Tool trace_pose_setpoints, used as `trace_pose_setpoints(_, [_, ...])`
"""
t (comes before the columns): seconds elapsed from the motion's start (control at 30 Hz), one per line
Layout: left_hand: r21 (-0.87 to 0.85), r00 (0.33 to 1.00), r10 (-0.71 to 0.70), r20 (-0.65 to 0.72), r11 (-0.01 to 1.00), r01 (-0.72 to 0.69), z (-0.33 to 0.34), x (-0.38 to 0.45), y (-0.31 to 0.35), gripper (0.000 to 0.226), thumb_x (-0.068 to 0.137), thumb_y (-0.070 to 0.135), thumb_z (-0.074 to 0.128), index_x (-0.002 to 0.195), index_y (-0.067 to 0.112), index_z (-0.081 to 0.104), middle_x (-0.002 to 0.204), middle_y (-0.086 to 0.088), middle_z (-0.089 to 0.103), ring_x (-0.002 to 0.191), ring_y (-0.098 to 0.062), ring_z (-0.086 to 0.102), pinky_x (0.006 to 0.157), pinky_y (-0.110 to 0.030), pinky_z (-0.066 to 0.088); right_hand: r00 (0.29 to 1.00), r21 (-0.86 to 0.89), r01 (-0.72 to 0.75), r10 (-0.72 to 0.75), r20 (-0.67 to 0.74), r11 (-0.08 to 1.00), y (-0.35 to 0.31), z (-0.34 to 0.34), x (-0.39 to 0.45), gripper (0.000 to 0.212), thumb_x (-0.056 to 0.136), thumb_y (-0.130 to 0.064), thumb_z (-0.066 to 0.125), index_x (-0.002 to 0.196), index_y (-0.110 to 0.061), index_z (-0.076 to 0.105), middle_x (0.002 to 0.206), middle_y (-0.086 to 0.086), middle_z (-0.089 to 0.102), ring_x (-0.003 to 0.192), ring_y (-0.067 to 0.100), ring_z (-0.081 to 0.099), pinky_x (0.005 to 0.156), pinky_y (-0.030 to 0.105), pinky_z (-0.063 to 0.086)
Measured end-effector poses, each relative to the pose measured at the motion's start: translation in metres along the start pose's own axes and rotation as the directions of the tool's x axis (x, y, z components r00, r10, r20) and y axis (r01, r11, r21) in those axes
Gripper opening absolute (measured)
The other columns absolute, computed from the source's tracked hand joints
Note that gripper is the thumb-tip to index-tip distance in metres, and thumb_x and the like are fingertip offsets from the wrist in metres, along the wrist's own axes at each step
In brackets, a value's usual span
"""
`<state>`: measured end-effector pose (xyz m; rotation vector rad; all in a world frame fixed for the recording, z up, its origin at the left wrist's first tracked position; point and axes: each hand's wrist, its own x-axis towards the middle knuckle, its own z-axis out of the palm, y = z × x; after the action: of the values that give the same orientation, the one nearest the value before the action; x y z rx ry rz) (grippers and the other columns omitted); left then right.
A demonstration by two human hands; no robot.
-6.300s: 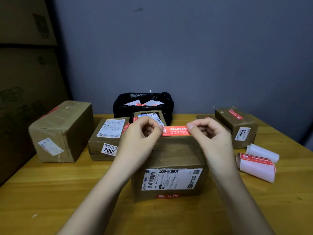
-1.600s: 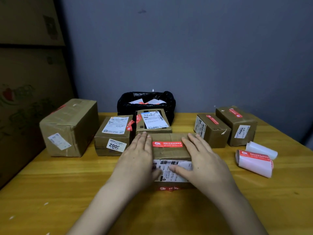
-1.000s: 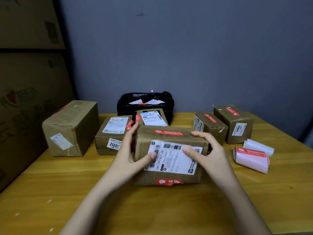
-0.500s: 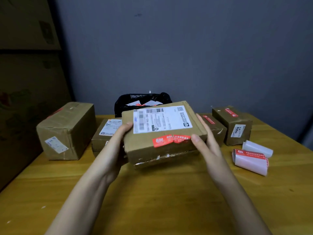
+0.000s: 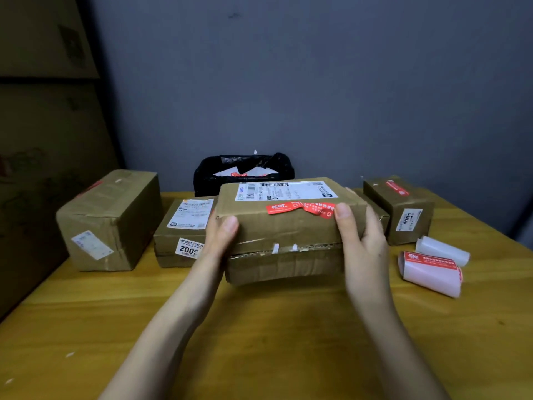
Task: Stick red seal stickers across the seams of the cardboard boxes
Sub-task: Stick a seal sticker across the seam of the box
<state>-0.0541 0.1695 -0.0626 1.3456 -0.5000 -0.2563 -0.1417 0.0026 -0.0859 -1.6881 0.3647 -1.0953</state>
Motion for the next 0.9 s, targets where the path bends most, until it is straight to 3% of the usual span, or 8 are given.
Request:
trace_pose_setpoints(0.07, [0.012, 0.999, -0.033, 0.037, 0.999, 0.032, -0.004, -0.003, -0.01, 0.103, 0.041, 0.083, 0.065, 0.132, 0.037, 0.049, 0.132, 0.007, 0.059, 0.121, -0.016, 0.056, 0.107, -0.046, 0.039, 0.999, -0.076, 0.034, -0.036, -0.014, 0.997, -0.001, 0.002, -0.001, 0.066, 0.081, -0.071, 0.038, 0.13, -0.03, 0.052, 0.126, -0.018, 0.051, 0.116, -0.006, 0.047, 0.088, 0.007, 0.036])
trace_pose_setpoints(0.17, [0.008, 1.0, 0.009, 0.003, 1.0, -0.009, -0.012, 0.0, -0.024, 0.079, 0.06, 0.079, 0.054, 0.128, 0.038, 0.054, 0.125, 0.01, 0.063, 0.117, -0.01, 0.059, 0.106, -0.042, 0.04, 0.988, -0.067, 0.15, -0.153, -0.03, 0.986, -0.004, 0.008, -0.004, 0.05, 0.091, -0.052, 0.04, 0.137, -0.033, 0.038, 0.126, -0.027, 0.043, 0.118, -0.016, 0.039, 0.085, -0.001, 0.034])
trace_pose_setpoints(0.23, [-0.002, 0.999, 0.018, -0.035, 1.0, -0.018, -0.011, 0.006, -0.022, 0.079, 0.059, 0.081, 0.052, 0.125, 0.037, 0.056, 0.121, 0.01, 0.065, 0.113, -0.01, 0.061, 0.105, -0.042, 0.042, 0.948, -0.106, 0.303, -0.311, -0.069, 0.947, -0.005, 0.014, -0.003, 0.044, 0.096, -0.039, 0.044, 0.138, -0.03, 0.035, 0.132, -0.017, 0.044, 0.123, -0.013, 0.039, 0.092, 0.002, 0.035])
trace_pose_setpoints(0.3, [0.018, 0.997, 0.057, -0.052, 0.998, -0.056, -0.01, 0.01, -0.02, 0.08, 0.06, 0.081, 0.05, 0.125, 0.035, 0.056, 0.12, 0.009, 0.066, 0.112, -0.009, 0.061, 0.104, -0.04, 0.042, 0.869, -0.219, 0.455, -0.484, -0.101, 0.863, -0.004, 0.019, 0.001, 0.036, 0.097, -0.022, 0.045, 0.133, -0.018, 0.047, 0.134, 0.0, 0.044, 0.125, -0.009, 0.037, 0.098, 0.005, 0.032])
trace_pose_setpoints(0.37, [0.035, 0.992, 0.101, -0.081, 0.995, -0.099, -0.012, 0.015, -0.021, 0.082, 0.06, 0.081, 0.051, 0.127, 0.033, 0.054, 0.122, 0.009, 0.065, 0.113, -0.008, 0.06, 0.105, -0.038, 0.042, 0.822, -0.263, 0.521, -0.56, -0.099, 0.812, -0.001, 0.022, 0.008, 0.031, 0.096, -0.015, 0.048, 0.123, -0.008, 0.059, 0.13, 0.007, 0.046, 0.124, -0.007, 0.038, 0.099, 0.006, 0.031])
trace_pose_setpoints(0.57, [0.07, 0.946, 0.291, -0.143, 0.956, -0.284, -0.018, 0.032, -0.023, 0.094, 0.06, 0.072, 0.052, 0.139, 0.024, 0.038, 0.131, 0.004, 0.054, 0.114, -0.002, 0.055, 0.086, -0.012, 0.046, 0.82, -0.162, 0.556, -0.57, -0.054, 0.815, 0.009, 0.032, 0.024, 0.026, 0.09, -0.03, 0.061, 0.108, -0.012, 0.065, 0.123, 0.003, 0.051, 0.122, 0.009, 0.048, 0.1, 0.031, 0.046])
trace_pose_setpoints(0.7, [0.086, 0.913, 0.363, -0.185, 0.932, -0.353, -0.02, 0.038, -0.034, 0.116, 0.046, 0.091, 0.057, 0.139, 0.023, 0.037, 0.132, 0.004, 0.053, 0.118, -0.004, 0.054, 0.087, -0.011, 0.045, 0.8, -0.095, 0.592, -0.598, -0.057, 0.801, 0.018, 0.037, 0.027, 0.021, 0.089, -0.028, 0.063, 0.108, -0.018, 0.063, 0.118, 0.004, 0.054, 0.124, 0.019, 0.051, 0.104, 0.031, 0.042])
trace_pose_setpoints(0.9, [0.121, 0.861, 0.468, -0.197, 0.883, -0.453, -0.019, 0.039, -0.045, 0.105, 0.055, 0.088, 0.054, 0.134, 0.021, 0.035, 0.126, 0.013, 0.05, 0.114, 0.008, 0.051, 0.089, -0.007, 0.04, 0.859, -0.058, 0.506, -0.509, -0.057, 0.861, 0.023, 0.036, 0.016, 0.017, 0.085, -0.023, 0.065, 0.101, -0.017, 0.065, 0.116, 0.004, 0.055, 0.124, 0.014, 0.05, 0.105, 0.024, 0.038])
